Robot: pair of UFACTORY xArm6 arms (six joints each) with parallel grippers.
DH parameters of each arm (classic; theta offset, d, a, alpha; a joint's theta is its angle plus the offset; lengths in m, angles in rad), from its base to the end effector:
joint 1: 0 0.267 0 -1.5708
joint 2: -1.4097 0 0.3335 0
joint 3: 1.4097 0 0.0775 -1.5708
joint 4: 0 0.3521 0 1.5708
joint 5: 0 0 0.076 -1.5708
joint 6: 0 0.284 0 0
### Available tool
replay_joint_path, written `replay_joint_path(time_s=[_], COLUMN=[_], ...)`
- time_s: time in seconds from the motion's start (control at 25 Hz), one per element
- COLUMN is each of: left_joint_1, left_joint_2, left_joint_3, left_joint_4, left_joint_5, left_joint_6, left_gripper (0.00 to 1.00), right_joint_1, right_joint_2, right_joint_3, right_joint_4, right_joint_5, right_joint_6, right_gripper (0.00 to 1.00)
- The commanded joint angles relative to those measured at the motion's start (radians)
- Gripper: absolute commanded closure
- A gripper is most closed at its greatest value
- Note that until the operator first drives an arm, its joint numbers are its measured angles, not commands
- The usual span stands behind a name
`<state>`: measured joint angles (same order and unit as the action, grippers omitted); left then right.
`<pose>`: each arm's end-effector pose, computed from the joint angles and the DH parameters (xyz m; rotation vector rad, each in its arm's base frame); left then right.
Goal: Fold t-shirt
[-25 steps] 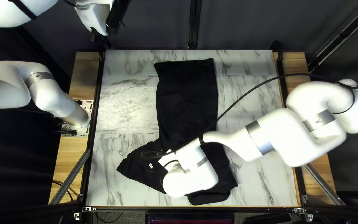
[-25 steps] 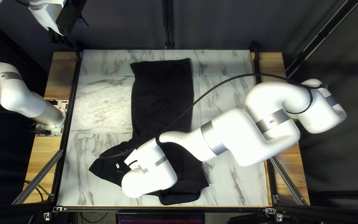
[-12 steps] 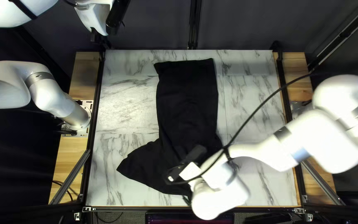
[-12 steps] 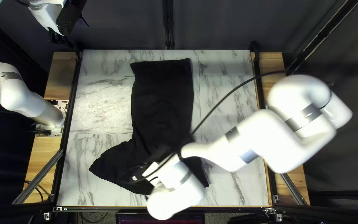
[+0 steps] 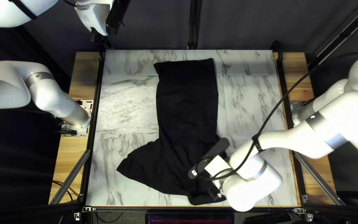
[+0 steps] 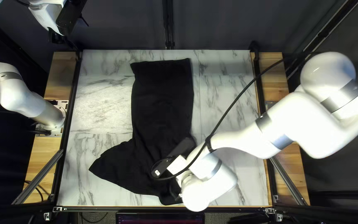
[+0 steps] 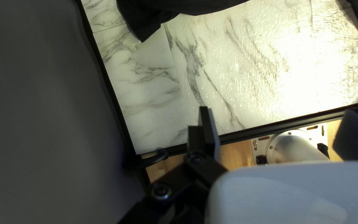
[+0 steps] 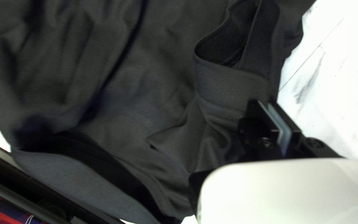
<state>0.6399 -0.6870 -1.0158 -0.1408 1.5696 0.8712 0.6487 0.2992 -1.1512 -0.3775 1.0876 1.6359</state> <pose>0.2517 0.1377 0.4100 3.0933 -0.3738 0.3019 0.4321 0.2276 0.1098 2.5845 -1.0481 0.2638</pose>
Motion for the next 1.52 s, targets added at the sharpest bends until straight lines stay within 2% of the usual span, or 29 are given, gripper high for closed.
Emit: replay_joint_path(time_s=[0.04, 0.2, 0.36, 0.44, 0.56, 0.8, 0.92, 1.04, 1.2, 1.36, 1.52], left_joint_1=[0.0, 0.0, 0.0, 0.0, 0.0, 0.0, 0.0, 0.0, 0.0, 0.0, 0.0], left_joint_2=[0.0, 0.0, 0.0, 0.0, 0.0, 0.0, 0.0, 0.0, 0.0, 0.0, 0.0], left_joint_3=[0.0, 0.0, 0.0, 0.0, 0.0, 0.0, 0.0, 0.0, 0.0, 0.0, 0.0], left_joint_4=[0.0, 0.0, 0.0, 0.0, 0.0, 0.0, 0.0, 0.0, 0.0, 0.0, 0.0], left_joint_5=[0.0, 0.0, 0.0, 0.0, 0.0, 0.0, 0.0, 0.0, 0.0, 0.0, 0.0], left_joint_6=[0.0, 0.0, 0.0, 0.0, 0.0, 0.0, 0.0, 0.0, 0.0, 0.0, 0.0], left_gripper=[0.0, 0.0, 0.0, 0.0, 0.0, 0.0, 0.0, 0.0, 0.0, 0.0, 0.0], right_joint_1=[-0.003, -0.001, -0.004, -0.018, -0.049, -0.113, -0.136, -0.149, -0.158, -0.169, -0.152], right_joint_2=[0.015, 0.044, 0.108, 0.126, 0.131, 0.137, 0.129, 0.119, 0.088, -0.004, -0.054], right_joint_3=[0.0, -0.064, -0.202, -0.246, -0.257, -0.208, -0.15, -0.105, -0.055, 0.03, 0.035], right_joint_4=[0.024, 0.061, 0.084, 0.073, 0.055, 0.045, 0.058, 0.075, 0.096, 0.111, 0.118], right_joint_5=[-0.009, 0.068, 0.199, 0.225, 0.208, 0.086, 0.003, -0.04, -0.031, 0.007, 0.08], right_joint_6=[-0.009, -0.049, -0.111, -0.155, -0.214, -0.309, -0.357, -0.392, -0.426, -0.44, -0.417], right_gripper=[0.0, 0.0, 0.0, 0.0, 0.0, 0.0, 0.0, 0.0, 0.0, 0.0, 0.0])
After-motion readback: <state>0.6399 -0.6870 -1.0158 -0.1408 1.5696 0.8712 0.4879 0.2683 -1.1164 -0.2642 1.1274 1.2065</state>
